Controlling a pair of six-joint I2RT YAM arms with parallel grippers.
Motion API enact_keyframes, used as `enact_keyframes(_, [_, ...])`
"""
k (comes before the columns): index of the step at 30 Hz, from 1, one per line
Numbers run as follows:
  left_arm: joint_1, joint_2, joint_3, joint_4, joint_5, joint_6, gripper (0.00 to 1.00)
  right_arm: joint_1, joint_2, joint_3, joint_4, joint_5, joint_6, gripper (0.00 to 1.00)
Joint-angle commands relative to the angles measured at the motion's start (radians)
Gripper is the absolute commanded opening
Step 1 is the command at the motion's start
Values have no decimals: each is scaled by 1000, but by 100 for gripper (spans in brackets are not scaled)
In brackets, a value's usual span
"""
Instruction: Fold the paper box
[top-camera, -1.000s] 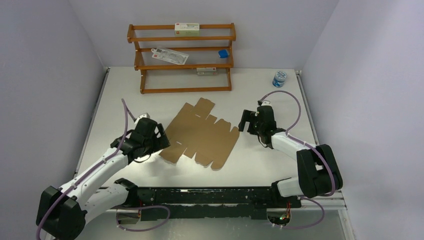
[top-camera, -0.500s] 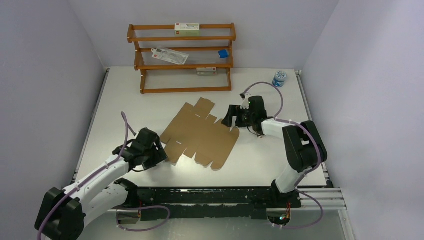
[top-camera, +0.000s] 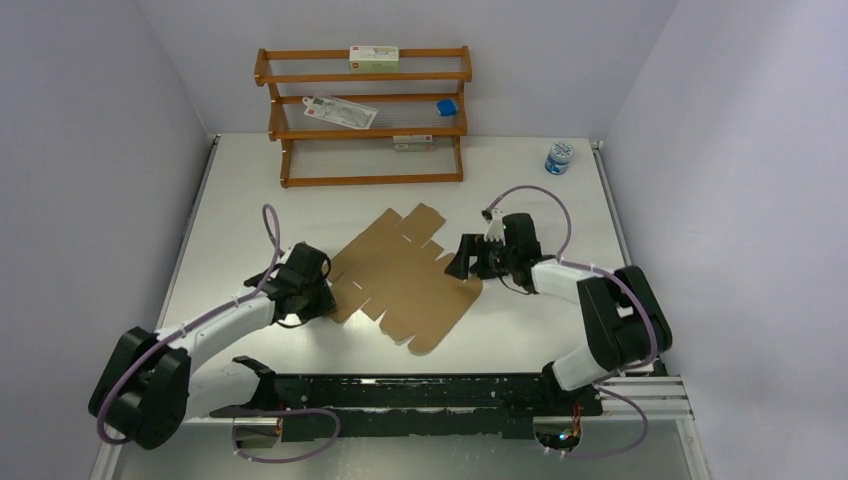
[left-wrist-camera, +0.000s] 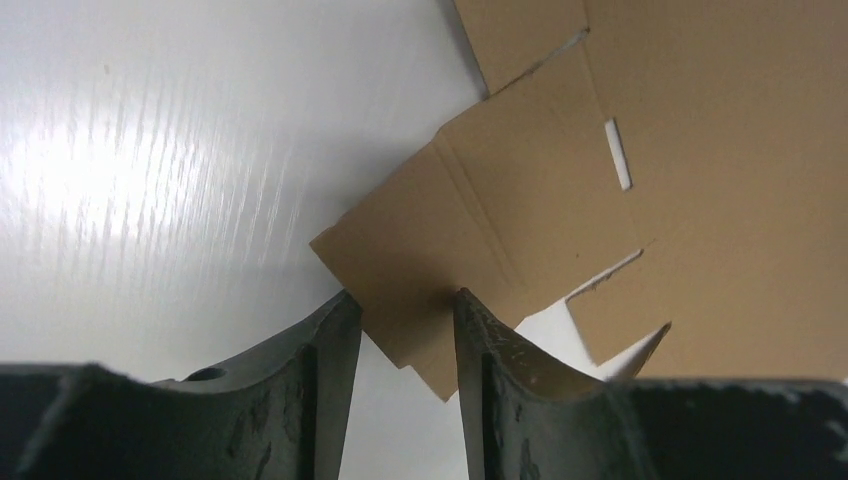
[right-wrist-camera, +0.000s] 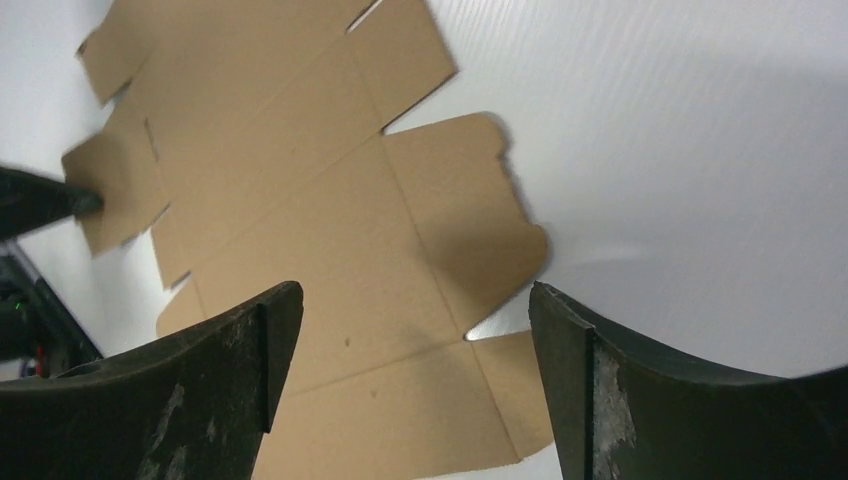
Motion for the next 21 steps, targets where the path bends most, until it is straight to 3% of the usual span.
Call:
enact_keyframes(1, [3, 91, 54, 61, -89, 72, 45, 43, -119, -116, -116, -13, 50, 88])
enact_keyframes(7, [5, 255, 169, 105, -145, 147, 49, 167, -343, -238, -173, 54, 181, 88])
enact_keyframes(12, [10, 390, 289, 126, -192, 206, 57, 187, -523, -259, -273, 111, 203, 91])
enact_keyframes(17, [49, 467, 392, 104, -223, 251, 67, 168, -486, -117, -345, 205, 86, 96])
enact_keyframes(21, [57, 445, 418, 127, -208, 258, 74, 86, -364, -2, -282, 193, 18, 96])
